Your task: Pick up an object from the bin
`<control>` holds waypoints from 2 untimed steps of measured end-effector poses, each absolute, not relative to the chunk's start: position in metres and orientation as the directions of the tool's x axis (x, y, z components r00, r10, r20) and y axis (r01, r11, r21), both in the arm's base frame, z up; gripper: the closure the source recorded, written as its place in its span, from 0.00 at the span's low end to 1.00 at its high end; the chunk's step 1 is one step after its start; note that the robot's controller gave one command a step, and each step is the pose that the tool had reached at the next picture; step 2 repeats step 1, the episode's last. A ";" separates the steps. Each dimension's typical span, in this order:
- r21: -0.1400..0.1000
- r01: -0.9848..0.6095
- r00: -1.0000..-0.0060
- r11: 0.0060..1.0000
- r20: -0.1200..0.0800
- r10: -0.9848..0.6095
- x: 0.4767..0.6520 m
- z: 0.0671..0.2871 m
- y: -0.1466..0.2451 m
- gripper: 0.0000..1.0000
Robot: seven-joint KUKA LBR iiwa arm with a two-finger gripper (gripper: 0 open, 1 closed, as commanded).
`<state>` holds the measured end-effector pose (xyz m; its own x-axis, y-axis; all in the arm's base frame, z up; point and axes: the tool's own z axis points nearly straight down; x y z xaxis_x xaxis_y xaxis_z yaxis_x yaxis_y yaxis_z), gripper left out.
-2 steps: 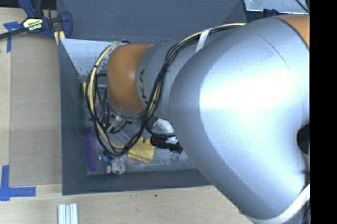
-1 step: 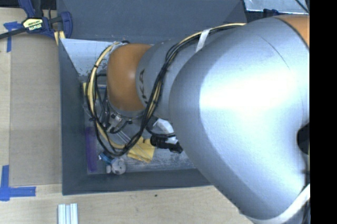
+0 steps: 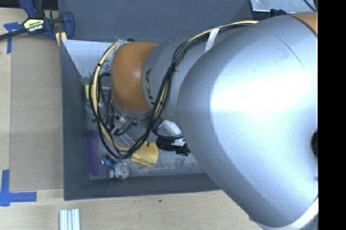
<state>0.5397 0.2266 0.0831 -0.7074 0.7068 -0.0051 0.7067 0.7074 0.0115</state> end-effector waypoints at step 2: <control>0.008 0.706 -0.708 0.708 -0.004 0.706 0.539 0.112 0.226 1.00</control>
Offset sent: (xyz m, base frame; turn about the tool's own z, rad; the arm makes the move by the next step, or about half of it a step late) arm -0.0003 -0.0005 0.1006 -0.0009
